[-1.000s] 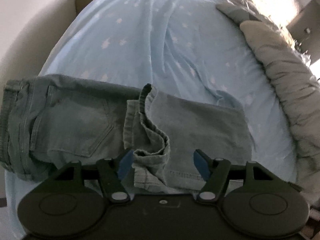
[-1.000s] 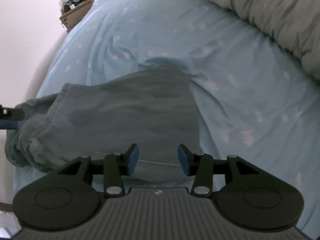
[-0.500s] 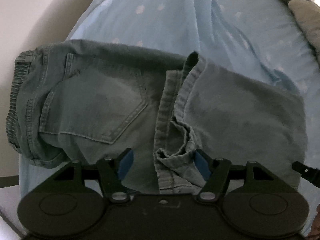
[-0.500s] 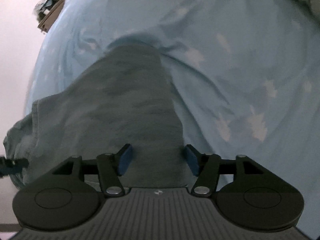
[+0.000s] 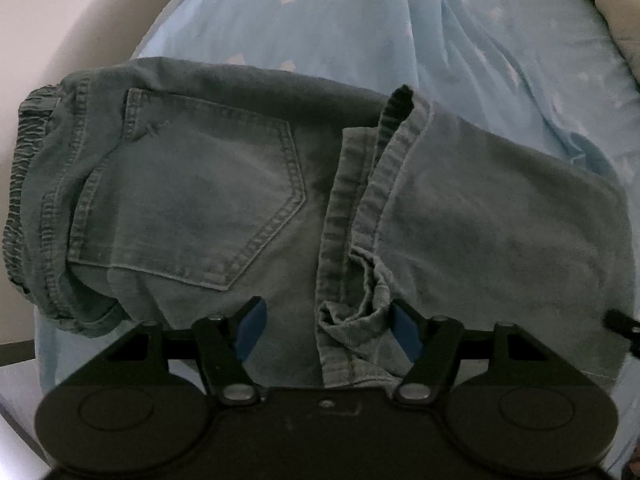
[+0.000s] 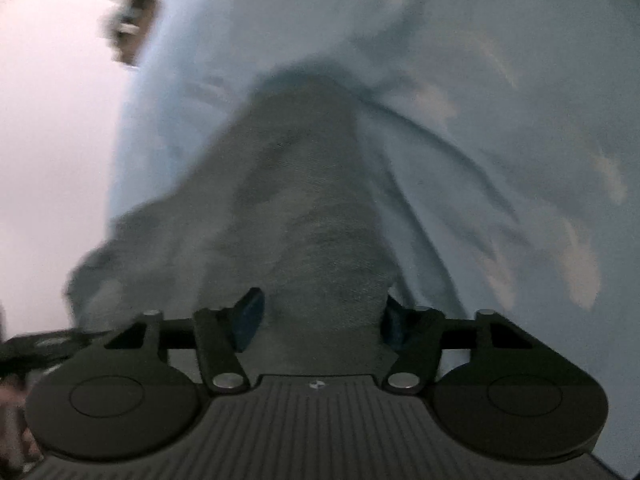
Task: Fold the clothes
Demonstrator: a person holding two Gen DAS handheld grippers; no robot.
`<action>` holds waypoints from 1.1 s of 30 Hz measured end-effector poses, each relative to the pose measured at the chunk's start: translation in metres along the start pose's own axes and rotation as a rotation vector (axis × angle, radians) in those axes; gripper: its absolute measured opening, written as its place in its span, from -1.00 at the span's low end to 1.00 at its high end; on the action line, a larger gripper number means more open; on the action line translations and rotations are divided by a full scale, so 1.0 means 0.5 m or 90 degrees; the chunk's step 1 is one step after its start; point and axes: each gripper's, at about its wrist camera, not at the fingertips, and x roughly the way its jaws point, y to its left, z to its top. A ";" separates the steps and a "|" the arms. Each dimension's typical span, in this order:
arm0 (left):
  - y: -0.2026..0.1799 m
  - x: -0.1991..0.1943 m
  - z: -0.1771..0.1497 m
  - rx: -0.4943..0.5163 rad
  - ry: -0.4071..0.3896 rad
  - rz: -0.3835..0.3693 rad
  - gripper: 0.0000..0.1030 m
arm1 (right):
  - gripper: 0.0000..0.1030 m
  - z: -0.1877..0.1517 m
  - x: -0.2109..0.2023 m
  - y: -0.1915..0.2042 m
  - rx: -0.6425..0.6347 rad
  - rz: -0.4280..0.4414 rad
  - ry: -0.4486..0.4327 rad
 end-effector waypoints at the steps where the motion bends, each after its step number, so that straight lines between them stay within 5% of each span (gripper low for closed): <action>1: 0.000 0.001 0.001 0.003 0.001 0.001 0.28 | 0.15 0.002 -0.010 -0.002 -0.002 0.024 -0.006; 4: 0.003 0.007 0.002 0.003 0.006 -0.002 0.29 | 0.13 0.009 -0.033 -0.010 0.005 0.086 -0.016; 9: 0.001 0.011 0.003 0.003 0.009 -0.004 0.30 | 0.13 0.018 0.010 -0.026 0.055 0.042 -0.006; 10: -0.002 0.010 0.002 0.005 0.009 -0.003 0.30 | -0.08 0.019 0.020 -0.025 0.060 0.023 -0.004; 14: -0.003 0.001 0.001 0.002 0.004 -0.002 0.29 | -0.11 0.018 0.038 -0.014 0.074 -0.025 -0.007; 18: -0.001 -0.011 -0.003 -0.005 -0.001 -0.004 0.27 | -0.51 0.008 -0.006 -0.013 0.082 0.016 -0.025; 23: -0.001 -0.044 -0.008 -0.009 -0.020 -0.005 0.27 | -0.70 -0.010 -0.078 0.044 0.018 0.044 -0.047; 33: 0.009 -0.152 -0.049 -0.008 -0.079 -0.003 0.27 | -0.74 -0.043 -0.132 0.173 -0.021 0.055 -0.102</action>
